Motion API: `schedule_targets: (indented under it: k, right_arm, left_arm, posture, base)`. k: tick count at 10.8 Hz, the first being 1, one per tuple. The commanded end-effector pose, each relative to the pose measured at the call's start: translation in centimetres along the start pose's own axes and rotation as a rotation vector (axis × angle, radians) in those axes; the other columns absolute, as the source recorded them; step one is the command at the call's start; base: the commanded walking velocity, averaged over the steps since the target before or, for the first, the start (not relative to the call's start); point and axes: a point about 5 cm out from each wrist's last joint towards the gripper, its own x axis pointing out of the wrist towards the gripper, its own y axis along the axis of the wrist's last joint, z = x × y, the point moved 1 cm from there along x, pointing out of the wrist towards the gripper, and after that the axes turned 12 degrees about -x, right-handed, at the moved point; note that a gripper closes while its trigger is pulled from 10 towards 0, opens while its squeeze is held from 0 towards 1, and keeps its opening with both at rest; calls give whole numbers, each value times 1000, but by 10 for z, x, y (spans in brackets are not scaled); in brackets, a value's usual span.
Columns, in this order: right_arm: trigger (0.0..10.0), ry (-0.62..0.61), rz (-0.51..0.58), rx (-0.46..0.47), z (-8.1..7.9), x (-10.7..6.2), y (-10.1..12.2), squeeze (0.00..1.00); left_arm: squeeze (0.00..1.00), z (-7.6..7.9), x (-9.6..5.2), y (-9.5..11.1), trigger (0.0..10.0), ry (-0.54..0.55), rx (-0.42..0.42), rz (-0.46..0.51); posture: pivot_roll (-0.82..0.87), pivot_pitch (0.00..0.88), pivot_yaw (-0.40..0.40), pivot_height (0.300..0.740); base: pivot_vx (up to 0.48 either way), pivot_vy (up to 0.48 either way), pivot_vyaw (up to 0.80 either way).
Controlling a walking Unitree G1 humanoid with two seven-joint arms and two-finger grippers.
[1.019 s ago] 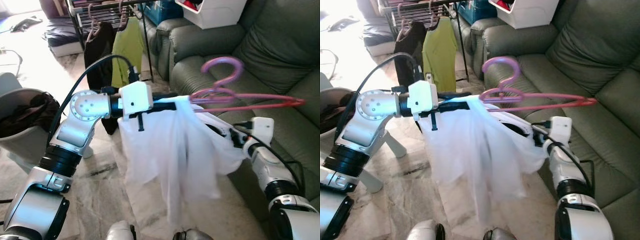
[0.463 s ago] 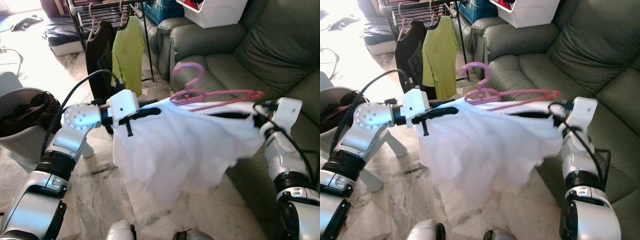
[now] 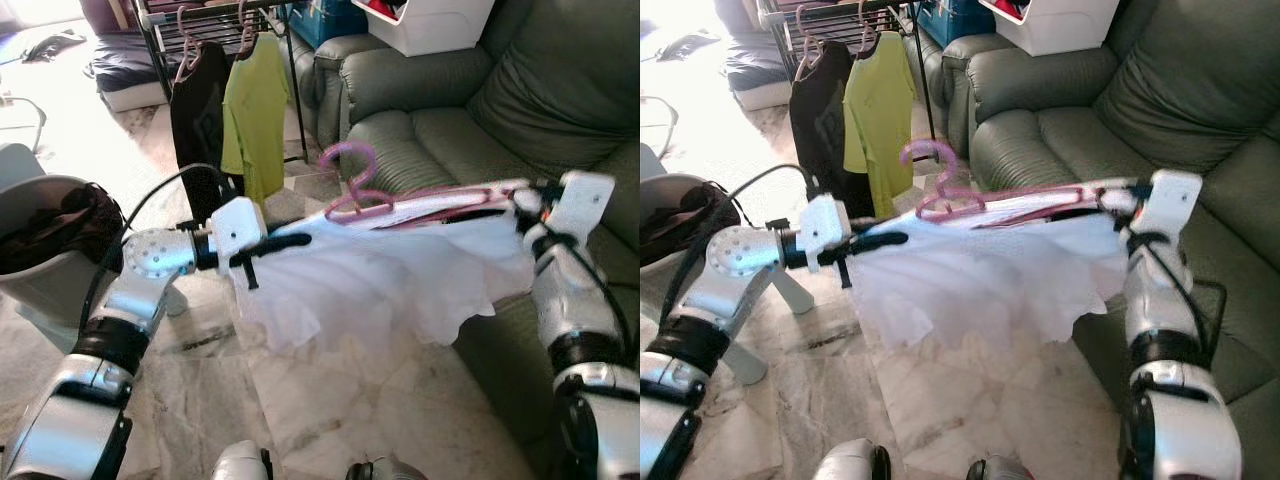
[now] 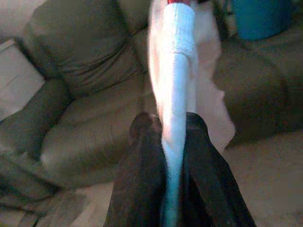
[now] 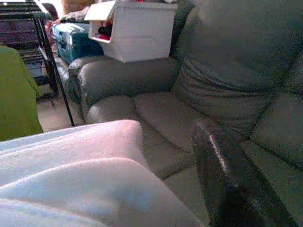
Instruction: Hang hanger
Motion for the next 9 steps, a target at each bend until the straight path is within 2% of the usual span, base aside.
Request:
schedule_targets:
  k: [1, 2, 4, 9]
  right_arm:
    - [0, -193, 30, 21, 53, 1, 15, 0]
    - [0, -190, 21, 16, 53, 3, 16, 0]
    - [0, -182, 22, 22, 51, 4, 17, 0]
    - [0, -182, 22, 22, 51, 4, 17, 0]
  left_arm:
    - [0, -3, -22, -9, 0, 23, -37, -31]
    - [0, -2, -23, -13, 0, 21, -64, -45]
    - [0, 0, -25, -23, 0, 18, -42, -113]
    - [0, 0, -25, -23, 0, 18, -42, -113]
  posture:
    - [-46, 8, -29, 740]
    - [-46, 8, -29, 740]
    - [-41, 11, -29, 740]
    - [-41, 11, -29, 740]
  base:
    - [0, 0, 0]
    - [0, 0, 0]
    - [0, 0, 0]
    - [0, 0, 0]
